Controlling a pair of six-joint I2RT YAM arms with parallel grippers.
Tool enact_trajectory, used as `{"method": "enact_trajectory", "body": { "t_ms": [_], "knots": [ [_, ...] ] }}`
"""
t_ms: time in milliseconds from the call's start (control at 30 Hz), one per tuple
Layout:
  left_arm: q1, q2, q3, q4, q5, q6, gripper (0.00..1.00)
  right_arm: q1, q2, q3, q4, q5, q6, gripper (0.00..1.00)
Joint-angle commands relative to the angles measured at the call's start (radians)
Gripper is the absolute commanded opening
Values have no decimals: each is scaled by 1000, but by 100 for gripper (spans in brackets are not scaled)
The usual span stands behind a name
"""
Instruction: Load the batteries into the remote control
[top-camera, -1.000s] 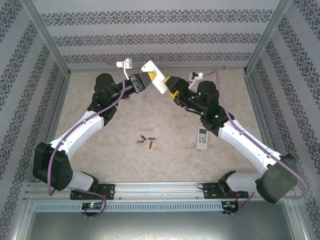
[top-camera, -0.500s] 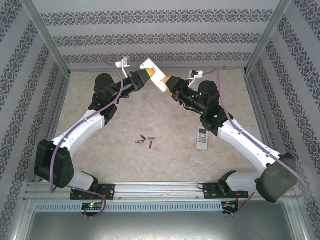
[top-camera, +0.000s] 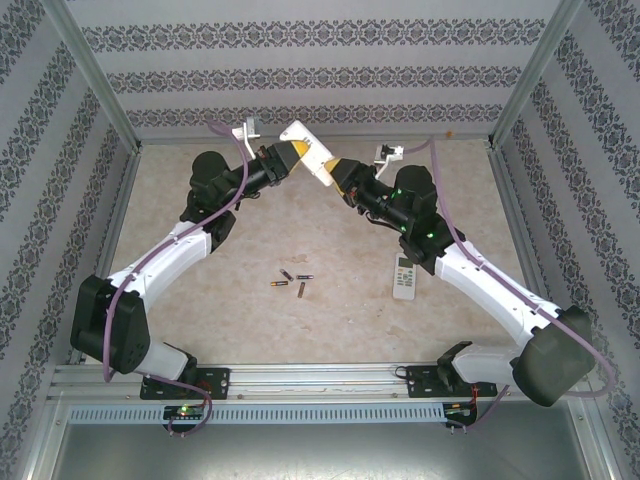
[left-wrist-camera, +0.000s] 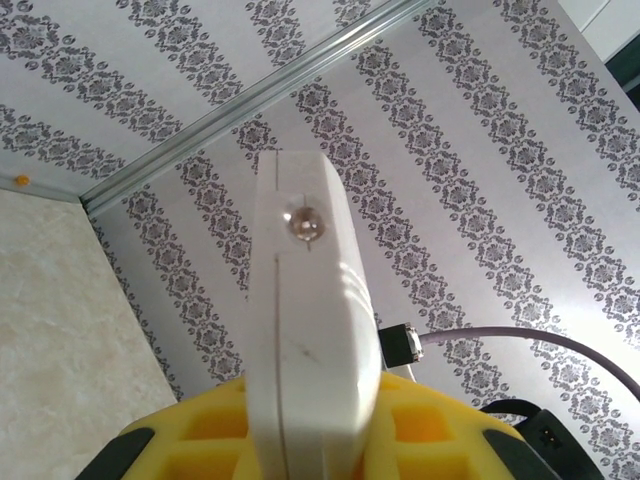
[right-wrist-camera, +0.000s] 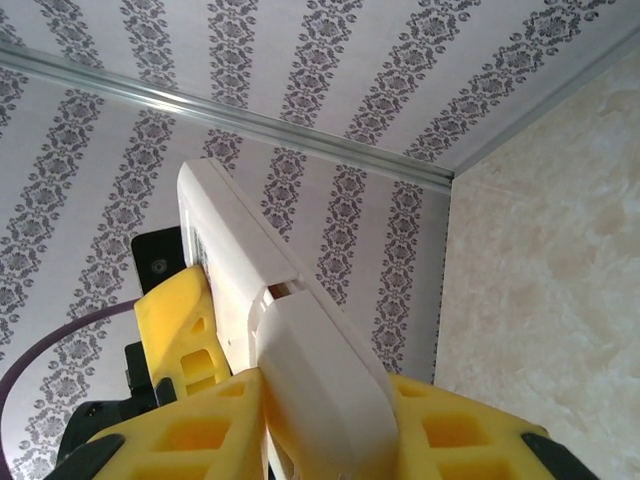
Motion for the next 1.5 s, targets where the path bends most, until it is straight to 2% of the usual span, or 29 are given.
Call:
{"method": "enact_trajectory", "body": {
  "t_ms": [0, 333, 433, 500, 667, 733, 800, 833, 1033, 1333, 1467],
  "knots": [
    [57, -28, -18, 162, -69, -56, 1, -1, -34, -51, -34, -9, -24, 28],
    [92, -21, -60, 207, -100, -107, 0, -26, -55, -78, -18, -39, -32, 24],
    [100, -21, -70, 219, -108, -116, 0, -30, -53, -78, -14, -50, -34, 32],
    [101, -16, -68, 236, -106, -127, 0, -33, -51, -81, -2, -57, -44, 34],
    [101, 8, -71, 289, -89, -170, 0, -30, -26, -74, 51, -88, -43, 21],
    [100, 9, -72, 285, -84, -167, 0, -30, -18, -67, 73, -96, -39, 27],
    [101, 6, -81, 275, -90, -158, 0, -29, -19, -63, 100, -99, -39, 41],
    [100, 6, -81, 266, -92, -153, 0, -27, -21, -58, 106, -97, -40, 45],
    [98, 18, -71, 266, -72, -147, 0, -17, 12, 6, 129, -95, -46, 52],
    [80, 15, -60, 255, -59, -151, 0, -4, 131, 94, 172, -110, -17, 48],
    [75, 18, -59, 265, -56, -161, 0, -4, 153, 107, 187, -114, -4, 41]
  ]
}}
